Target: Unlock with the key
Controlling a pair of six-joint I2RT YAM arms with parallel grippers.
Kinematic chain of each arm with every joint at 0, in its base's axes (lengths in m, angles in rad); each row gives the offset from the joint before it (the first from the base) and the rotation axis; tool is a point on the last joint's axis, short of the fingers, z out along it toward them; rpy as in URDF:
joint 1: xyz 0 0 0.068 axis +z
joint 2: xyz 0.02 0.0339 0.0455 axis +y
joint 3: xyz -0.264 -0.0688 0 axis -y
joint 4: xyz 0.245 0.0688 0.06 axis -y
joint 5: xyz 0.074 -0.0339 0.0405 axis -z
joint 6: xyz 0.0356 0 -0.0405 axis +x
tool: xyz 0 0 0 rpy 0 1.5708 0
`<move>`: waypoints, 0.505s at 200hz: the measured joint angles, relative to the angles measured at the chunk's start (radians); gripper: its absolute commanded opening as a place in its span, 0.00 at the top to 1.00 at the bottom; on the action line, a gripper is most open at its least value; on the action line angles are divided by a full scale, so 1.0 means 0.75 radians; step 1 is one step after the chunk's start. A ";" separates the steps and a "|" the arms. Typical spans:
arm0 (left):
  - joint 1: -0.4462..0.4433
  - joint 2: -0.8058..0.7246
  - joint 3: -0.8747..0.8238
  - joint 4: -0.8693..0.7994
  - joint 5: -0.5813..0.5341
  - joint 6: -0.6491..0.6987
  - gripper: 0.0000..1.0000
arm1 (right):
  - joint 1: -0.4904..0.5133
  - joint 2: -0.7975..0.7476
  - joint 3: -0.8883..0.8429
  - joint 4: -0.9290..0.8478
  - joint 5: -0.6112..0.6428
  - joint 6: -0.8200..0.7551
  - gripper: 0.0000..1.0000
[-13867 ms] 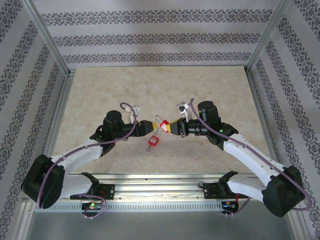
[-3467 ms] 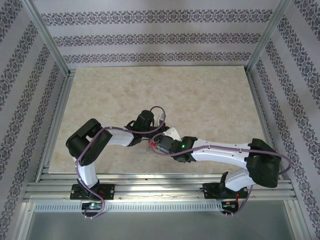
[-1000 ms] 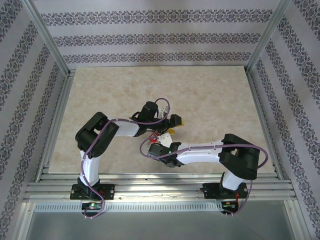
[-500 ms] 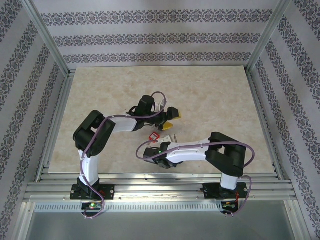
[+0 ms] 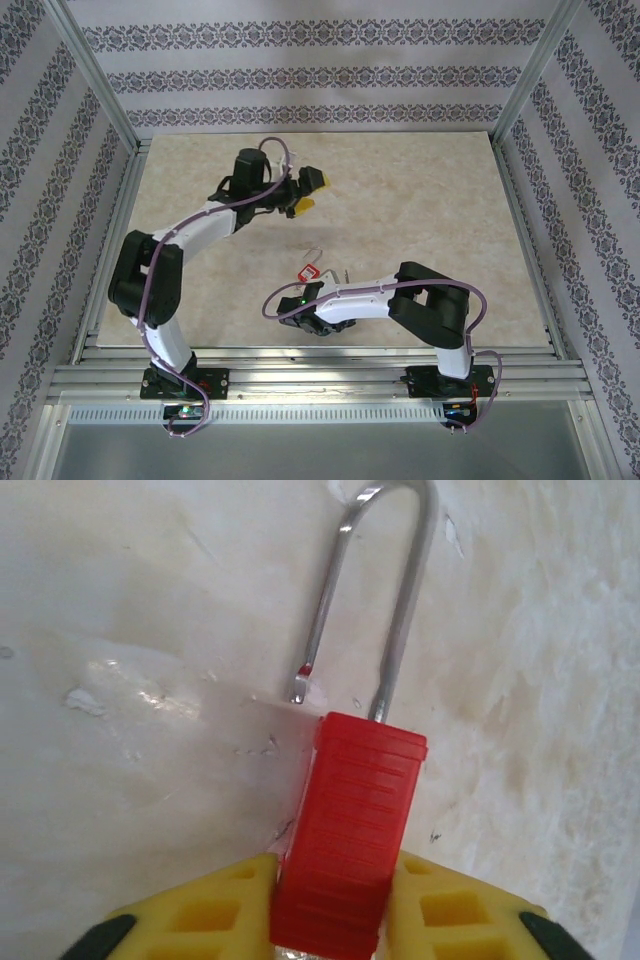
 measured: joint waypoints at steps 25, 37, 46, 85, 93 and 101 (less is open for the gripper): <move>0.056 -0.039 0.006 -0.071 -0.001 0.039 0.00 | 0.008 -0.001 0.005 0.004 -0.027 0.004 0.58; 0.064 -0.047 0.008 -0.097 0.001 0.055 0.00 | 0.016 -0.001 0.009 0.004 -0.036 0.001 0.56; 0.066 -0.050 0.008 -0.114 0.001 0.064 0.00 | 0.024 -0.001 0.014 0.005 -0.045 0.004 0.53; 0.082 -0.053 0.008 -0.152 0.008 0.074 0.00 | 0.026 -0.068 0.013 0.014 -0.084 0.019 0.42; 0.093 -0.055 0.008 -0.156 0.011 0.074 0.00 | 0.026 -0.109 0.006 0.027 -0.097 0.027 0.40; 0.103 -0.060 0.008 -0.162 0.012 0.074 0.00 | 0.026 -0.156 -0.006 0.042 -0.110 0.038 0.38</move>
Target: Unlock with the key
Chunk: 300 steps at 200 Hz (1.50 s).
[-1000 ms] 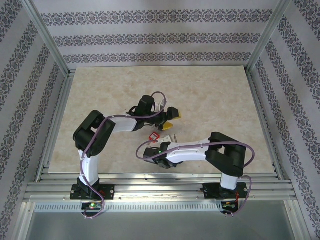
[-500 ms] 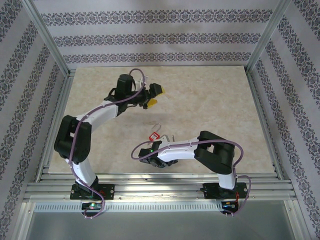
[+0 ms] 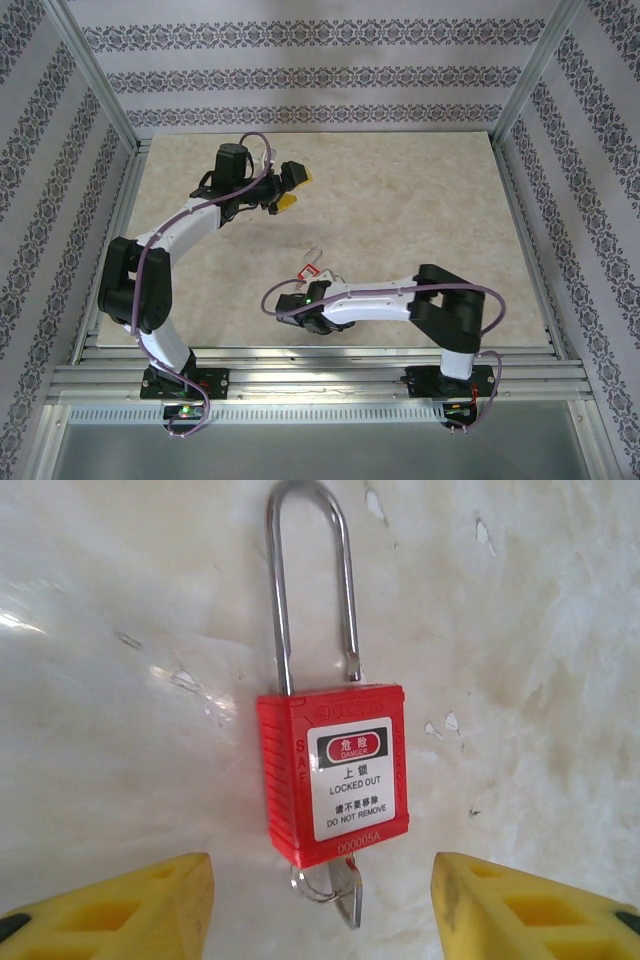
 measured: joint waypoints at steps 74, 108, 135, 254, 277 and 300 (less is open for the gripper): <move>0.103 -0.171 0.038 -0.090 0.023 0.079 0.00 | -0.146 -0.530 -0.289 0.255 -0.209 -0.015 0.20; 0.103 -0.304 0.043 -0.186 0.022 0.186 0.00 | -0.311 -0.587 -0.402 0.380 -0.330 -0.109 0.20; 0.103 -0.398 -0.003 -0.226 0.022 0.256 0.00 | -0.339 -0.582 -0.418 0.459 -0.394 -0.173 0.20; 0.103 -0.536 -0.189 -0.306 0.018 0.347 0.00 | -0.345 -0.256 -0.380 0.571 -0.415 -0.324 0.30; 0.103 -0.536 -0.197 -0.306 0.018 0.348 0.00 | -0.344 -0.237 -0.361 0.570 -0.427 -0.347 0.45; 0.103 -0.536 -0.204 -0.306 0.018 0.350 0.00 | -0.344 -0.225 -0.345 0.570 -0.461 -0.368 0.67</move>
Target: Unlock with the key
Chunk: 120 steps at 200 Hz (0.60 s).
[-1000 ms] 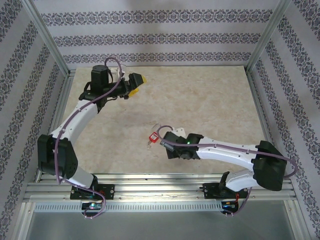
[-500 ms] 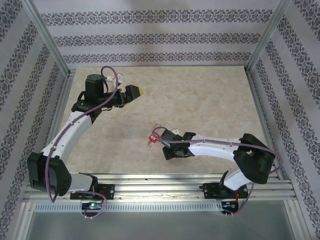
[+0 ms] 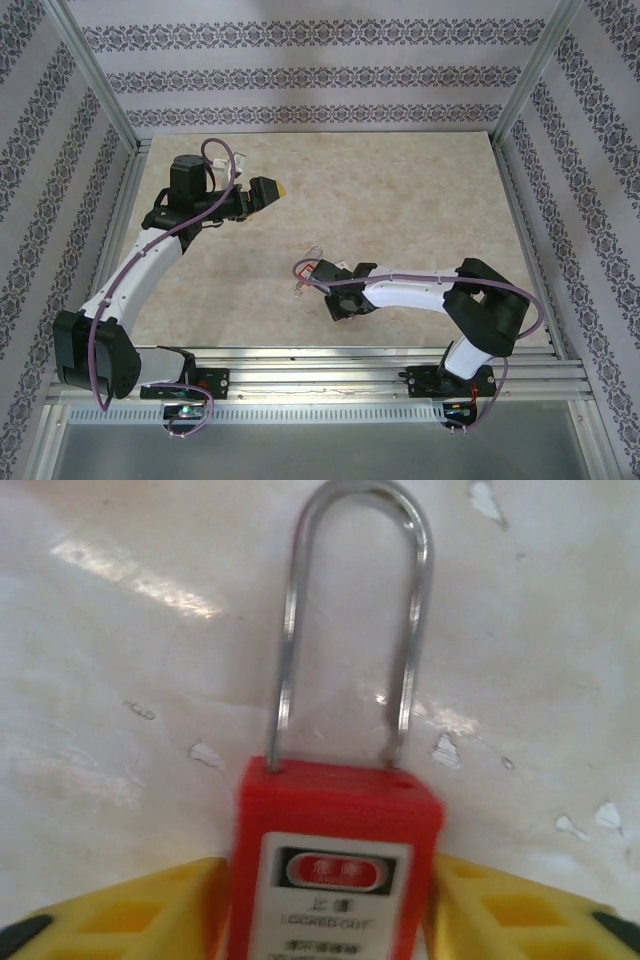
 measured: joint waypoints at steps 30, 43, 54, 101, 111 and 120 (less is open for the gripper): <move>0.002 -0.001 -0.007 0.000 0.000 0.008 0.00 | -0.012 -0.050 -0.028 -0.003 0.027 0.019 0.87; 0.006 -0.003 -0.013 0.000 0.000 0.009 0.00 | -0.023 -0.109 -0.047 -0.032 0.041 0.021 0.91; 0.008 -0.012 -0.023 0.000 0.000 0.009 0.00 | -0.032 -0.188 -0.053 -0.059 0.041 0.012 0.93; 0.008 -0.077 -0.072 0.000 -0.005 0.009 0.00 | -0.154 -0.536 -0.054 -0.074 -0.129 -0.055 0.90; 0.008 -0.087 -0.075 0.001 -0.005 0.009 0.00 | -0.187 -0.568 -0.054 -0.076 -0.174 -0.066 0.88; 0.008 -0.097 -0.082 0.001 -0.005 0.009 0.01 | -0.214 -0.589 -0.054 -0.078 -0.226 -0.077 0.85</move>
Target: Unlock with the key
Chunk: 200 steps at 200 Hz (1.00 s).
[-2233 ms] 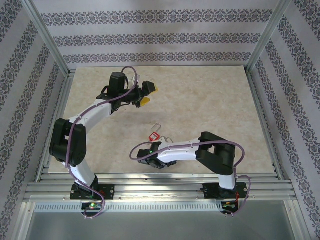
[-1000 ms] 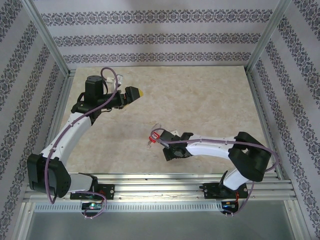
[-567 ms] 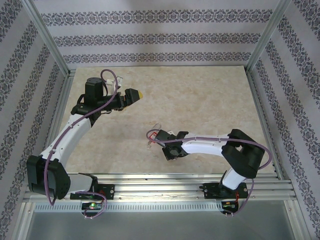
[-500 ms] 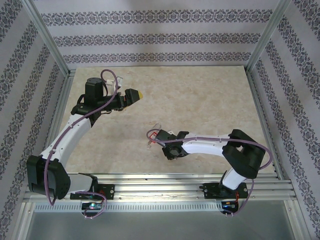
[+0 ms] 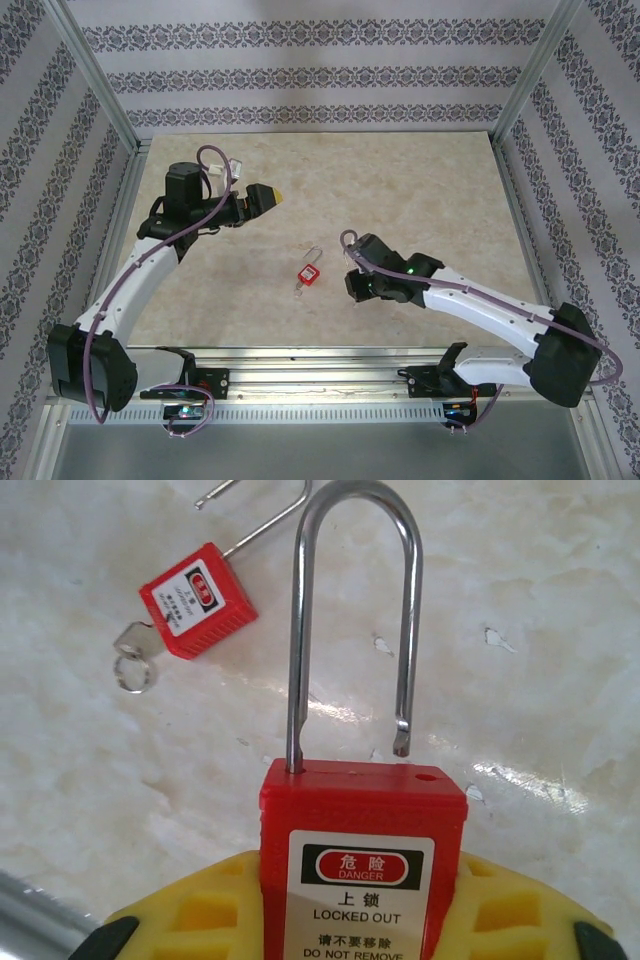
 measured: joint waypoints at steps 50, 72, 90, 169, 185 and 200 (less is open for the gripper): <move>0.000 -0.009 -0.053 0.000 -0.001 0.000 0.00 | -0.030 0.034 -0.029 0.061 -0.291 0.003 0.84; 0.000 -0.008 -0.056 0.001 -0.001 0.000 0.00 | -0.027 0.056 -0.097 0.158 -0.419 0.056 0.84; 0.000 -0.008 -0.060 0.003 0.000 0.000 0.00 | -0.027 0.086 -0.142 0.243 -0.523 0.109 0.86; -0.154 0.079 -0.245 0.236 0.026 -0.040 0.05 | -0.027 0.083 -0.188 0.402 -0.715 0.214 0.89; -0.199 0.163 -0.327 0.424 0.066 -0.139 0.14 | -0.027 0.072 -0.174 0.392 -0.722 0.213 0.90; -0.227 0.272 -0.393 0.654 0.093 -0.261 0.16 | -0.027 0.056 -0.154 0.374 -0.724 0.210 0.90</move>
